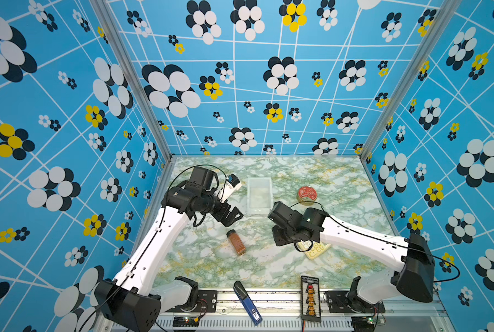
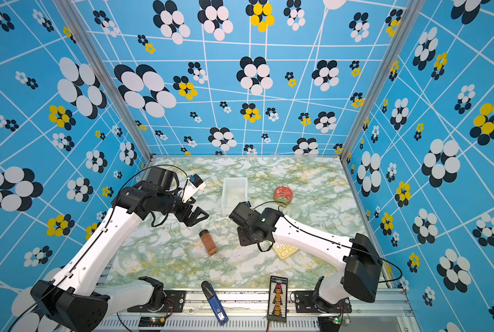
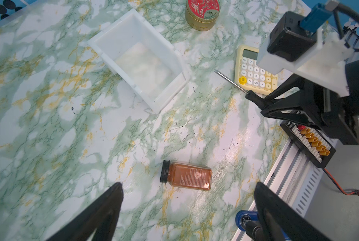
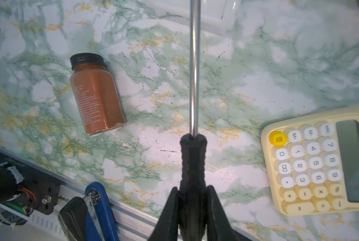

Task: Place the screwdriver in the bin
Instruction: 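Lift the screwdriver with the right gripper and carry it over the white bin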

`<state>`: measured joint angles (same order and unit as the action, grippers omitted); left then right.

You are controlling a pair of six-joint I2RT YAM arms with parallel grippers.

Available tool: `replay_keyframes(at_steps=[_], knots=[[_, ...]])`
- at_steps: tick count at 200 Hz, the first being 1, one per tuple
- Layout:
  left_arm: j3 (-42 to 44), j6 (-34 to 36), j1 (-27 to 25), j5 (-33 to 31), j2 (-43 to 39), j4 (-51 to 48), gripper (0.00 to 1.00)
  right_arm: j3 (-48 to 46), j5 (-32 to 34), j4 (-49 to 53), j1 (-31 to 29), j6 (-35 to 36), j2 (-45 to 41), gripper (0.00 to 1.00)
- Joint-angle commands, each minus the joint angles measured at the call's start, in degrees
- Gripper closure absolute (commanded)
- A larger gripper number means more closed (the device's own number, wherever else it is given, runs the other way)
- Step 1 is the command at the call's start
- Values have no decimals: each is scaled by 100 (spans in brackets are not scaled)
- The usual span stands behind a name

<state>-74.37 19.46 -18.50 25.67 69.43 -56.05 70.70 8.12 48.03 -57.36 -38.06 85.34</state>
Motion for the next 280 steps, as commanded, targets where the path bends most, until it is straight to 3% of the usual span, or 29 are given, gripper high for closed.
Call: replay_keyframes(at_steps=[1, 67, 143, 200, 280], knots=[[54, 200, -37, 65, -314, -271, 1, 247, 59, 250, 265, 322, 104, 82], [639, 664, 4, 360, -784, -548, 1, 1688, -261, 103, 1049, 1115, 1265, 82], [615, 635, 169, 303, -878, -461, 1, 4052, -505, 601, 1401, 1530, 3645, 82], [587, 620, 163, 377, -852, -460, 1, 5389, -626, 1063, 1553, 1660, 4895, 82], [510, 550, 165, 427, -706, -397, 1, 5789, -653, 1184, 1667, 1732, 5461, 80]])
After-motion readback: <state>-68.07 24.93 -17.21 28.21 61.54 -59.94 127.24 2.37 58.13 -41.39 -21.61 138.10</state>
